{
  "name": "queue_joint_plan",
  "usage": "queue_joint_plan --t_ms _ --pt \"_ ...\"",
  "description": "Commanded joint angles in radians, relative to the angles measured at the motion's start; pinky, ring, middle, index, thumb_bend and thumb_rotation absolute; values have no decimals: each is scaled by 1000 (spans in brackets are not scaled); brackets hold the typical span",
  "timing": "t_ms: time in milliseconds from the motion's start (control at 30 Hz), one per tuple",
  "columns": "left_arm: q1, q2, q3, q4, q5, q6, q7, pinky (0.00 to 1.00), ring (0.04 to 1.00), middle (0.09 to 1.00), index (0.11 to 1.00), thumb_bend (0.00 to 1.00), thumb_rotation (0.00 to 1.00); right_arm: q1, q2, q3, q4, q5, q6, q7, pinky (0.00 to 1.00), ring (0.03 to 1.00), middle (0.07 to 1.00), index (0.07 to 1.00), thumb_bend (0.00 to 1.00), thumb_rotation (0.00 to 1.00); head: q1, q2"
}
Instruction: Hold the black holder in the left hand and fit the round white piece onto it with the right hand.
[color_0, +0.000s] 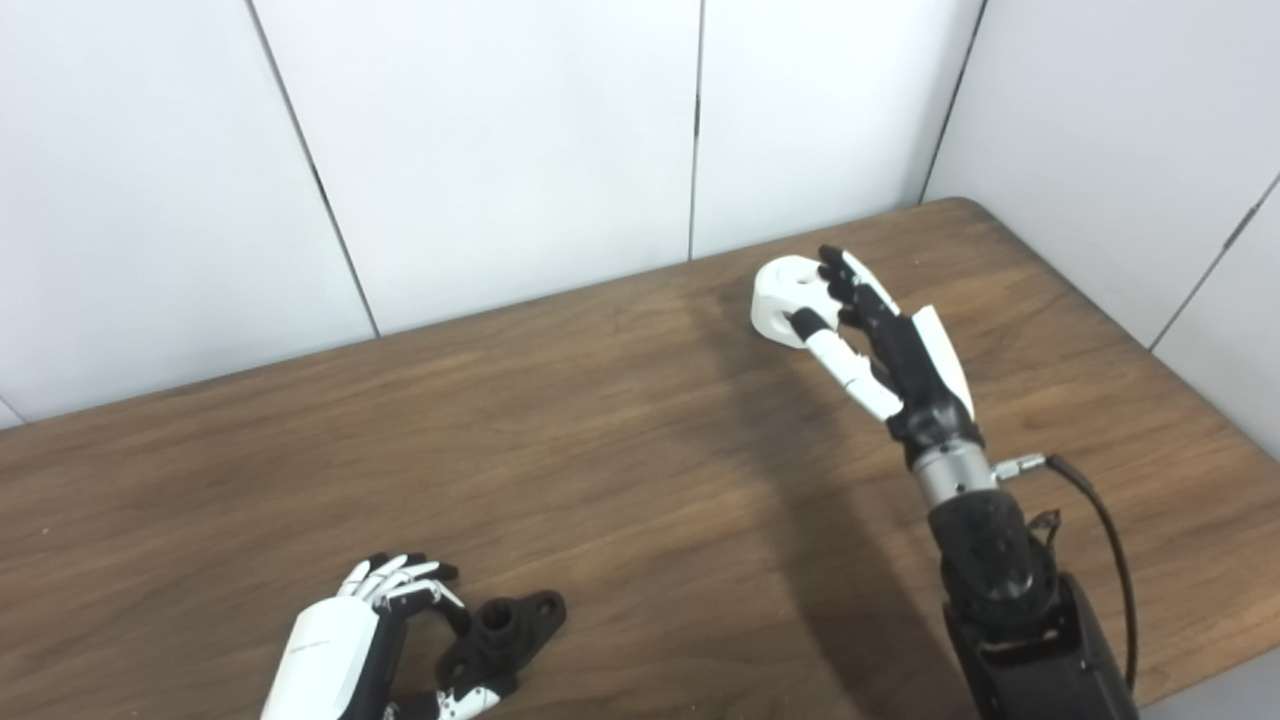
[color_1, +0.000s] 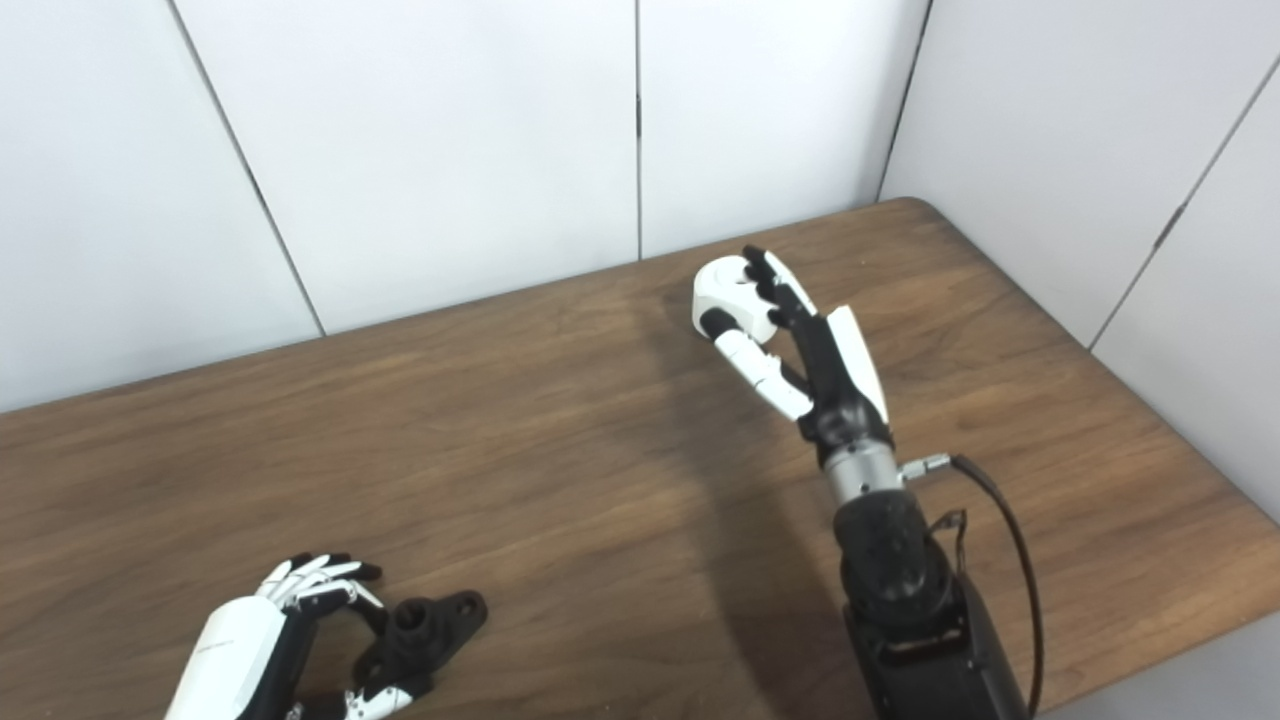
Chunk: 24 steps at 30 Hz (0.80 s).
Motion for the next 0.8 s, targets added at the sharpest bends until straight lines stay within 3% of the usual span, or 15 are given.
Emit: queue_joint_plan --t_ms 0,200,367,467,767 --pt "0 16 9 1 2 -2 -8 918 847 755 484 521 44 -57 -46 -13 -12 -40 19 5 820 879 904 904 629 858 -4 -2" --pt "2 17 14 -2 6 -1 -21 918 851 755 484 521 44 -129 -136 -2 54 -133 62 50 846 899 913 877 664 705 -11 -8" --pt "4 17 17 3 7 -8 -16 920 851 753 484 521 44 -192 -183 0 137 -229 65 126 942 994 968 867 779 615 -15 -11" --pt "6 16 20 3 7 -9 -17 914 850 753 484 521 44 -242 -219 10 206 -262 64 162 986 1000 996 855 879 482 -15 -11" --pt "10 16 22 5 5 -10 -19 916 846 753 484 521 44 -357 -293 56 374 -410 65 287 1000 1000 1000 849 979 414 -10 -13"
